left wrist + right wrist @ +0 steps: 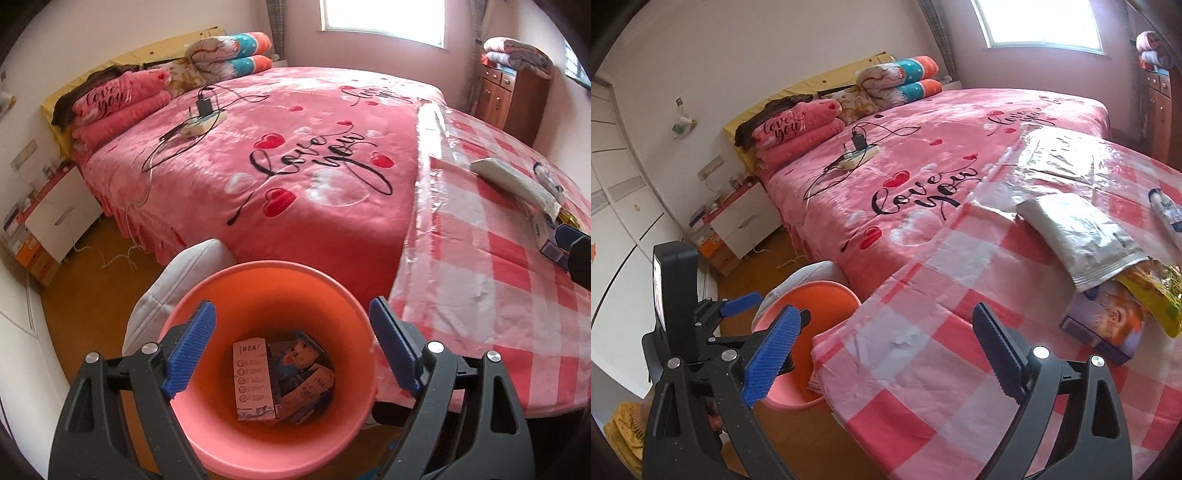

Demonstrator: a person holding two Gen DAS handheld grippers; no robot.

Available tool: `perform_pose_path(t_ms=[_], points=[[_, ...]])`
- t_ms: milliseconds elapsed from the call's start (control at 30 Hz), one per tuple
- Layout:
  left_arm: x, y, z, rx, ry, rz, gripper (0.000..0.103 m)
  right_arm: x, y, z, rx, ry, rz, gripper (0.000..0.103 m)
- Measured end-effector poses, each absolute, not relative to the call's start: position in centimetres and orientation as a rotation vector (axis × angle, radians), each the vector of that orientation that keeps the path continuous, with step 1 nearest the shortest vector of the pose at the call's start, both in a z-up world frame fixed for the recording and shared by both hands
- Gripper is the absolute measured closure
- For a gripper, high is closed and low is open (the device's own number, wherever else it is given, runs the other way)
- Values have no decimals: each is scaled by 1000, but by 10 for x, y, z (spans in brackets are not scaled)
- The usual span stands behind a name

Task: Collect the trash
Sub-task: 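Move both tools back to the trash on the checked sheet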

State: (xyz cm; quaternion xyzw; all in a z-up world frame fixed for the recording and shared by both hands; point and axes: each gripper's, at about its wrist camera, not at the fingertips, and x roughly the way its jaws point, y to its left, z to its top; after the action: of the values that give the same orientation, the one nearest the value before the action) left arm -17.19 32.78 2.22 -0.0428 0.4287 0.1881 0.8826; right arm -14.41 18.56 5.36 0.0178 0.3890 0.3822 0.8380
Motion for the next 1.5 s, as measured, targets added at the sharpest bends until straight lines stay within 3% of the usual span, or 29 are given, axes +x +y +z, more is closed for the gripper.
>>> perform_pose_path(t_ms=[233,1500], points=[[-166,311,30,-48,890,378,13,-144,169,58,50,796,783,8],[-136,229,41,103,912,298,12,-124,75,52,165,767,672,8]])
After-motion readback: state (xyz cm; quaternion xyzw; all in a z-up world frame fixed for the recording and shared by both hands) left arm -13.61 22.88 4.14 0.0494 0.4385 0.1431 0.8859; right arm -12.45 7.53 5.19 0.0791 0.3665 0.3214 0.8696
